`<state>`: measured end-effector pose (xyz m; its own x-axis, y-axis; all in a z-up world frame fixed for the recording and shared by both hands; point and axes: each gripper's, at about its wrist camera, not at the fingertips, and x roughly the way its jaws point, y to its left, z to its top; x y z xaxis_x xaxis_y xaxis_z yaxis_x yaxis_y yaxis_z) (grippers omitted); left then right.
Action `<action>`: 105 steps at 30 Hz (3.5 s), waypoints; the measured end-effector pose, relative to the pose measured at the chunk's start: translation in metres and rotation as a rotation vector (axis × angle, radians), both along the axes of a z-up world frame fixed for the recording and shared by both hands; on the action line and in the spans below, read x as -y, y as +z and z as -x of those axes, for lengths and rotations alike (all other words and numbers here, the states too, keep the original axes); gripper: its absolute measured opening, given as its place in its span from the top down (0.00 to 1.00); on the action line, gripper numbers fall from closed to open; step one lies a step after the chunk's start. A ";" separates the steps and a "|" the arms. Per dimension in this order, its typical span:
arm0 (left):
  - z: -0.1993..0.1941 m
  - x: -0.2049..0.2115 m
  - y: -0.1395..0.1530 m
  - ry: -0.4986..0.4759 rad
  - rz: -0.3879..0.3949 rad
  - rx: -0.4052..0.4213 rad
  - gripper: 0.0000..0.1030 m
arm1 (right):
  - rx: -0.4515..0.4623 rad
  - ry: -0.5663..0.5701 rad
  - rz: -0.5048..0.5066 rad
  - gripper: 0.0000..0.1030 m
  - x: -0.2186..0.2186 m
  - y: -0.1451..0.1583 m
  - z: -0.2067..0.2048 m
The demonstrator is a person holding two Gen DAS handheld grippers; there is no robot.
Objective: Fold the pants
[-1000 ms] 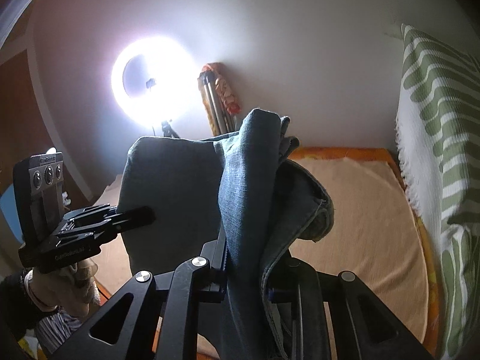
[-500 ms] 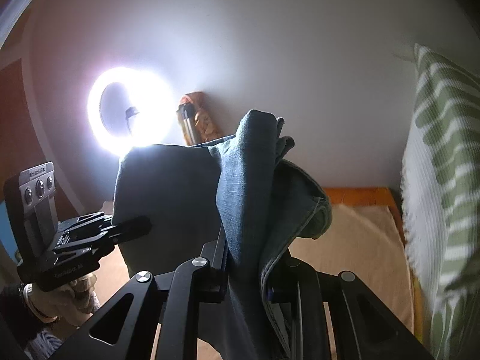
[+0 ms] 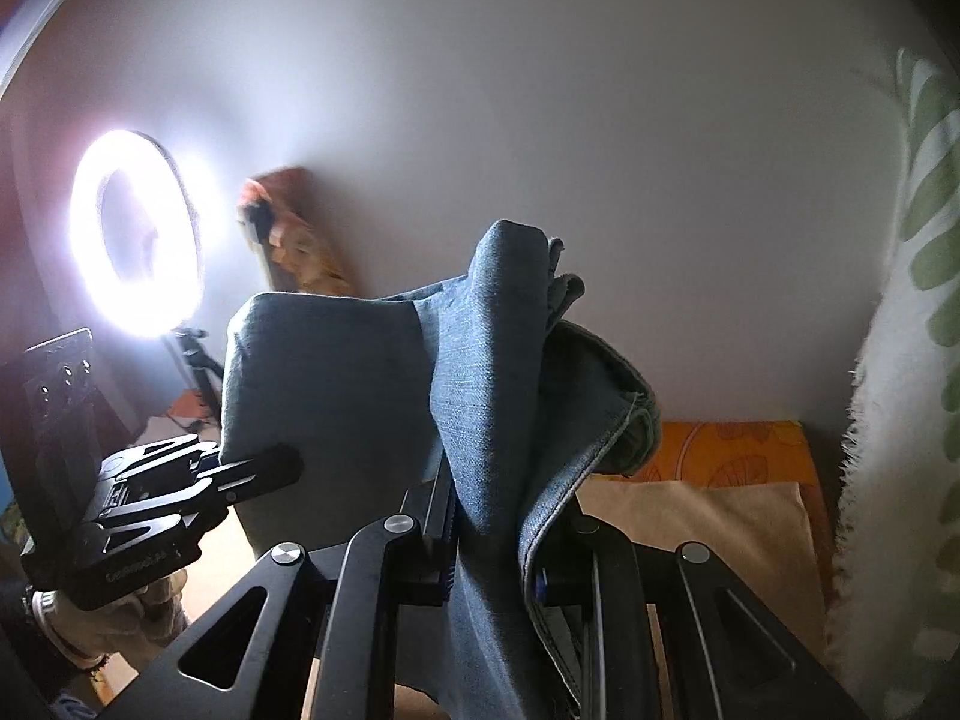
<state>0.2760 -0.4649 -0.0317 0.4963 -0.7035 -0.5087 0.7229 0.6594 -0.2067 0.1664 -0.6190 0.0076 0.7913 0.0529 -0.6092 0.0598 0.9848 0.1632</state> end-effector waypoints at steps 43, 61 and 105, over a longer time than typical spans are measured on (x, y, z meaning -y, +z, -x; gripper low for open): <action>0.034 -0.042 0.028 0.079 -0.083 0.031 0.79 | -0.044 -0.169 0.055 0.41 -0.002 -0.019 0.018; 0.141 -0.106 0.055 0.040 -0.002 0.019 0.50 | 0.055 -0.239 0.152 0.14 -0.084 0.022 0.137; 0.222 -0.176 0.027 0.219 -0.080 0.038 0.22 | 0.111 -0.305 0.232 0.00 -0.168 -0.008 0.218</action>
<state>0.0538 -0.2887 -0.0047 0.6523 -0.5350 -0.5370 0.5670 0.8145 -0.1228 -0.0518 -0.4508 -0.0005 0.8108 -0.3238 -0.4876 0.3501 0.9359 -0.0393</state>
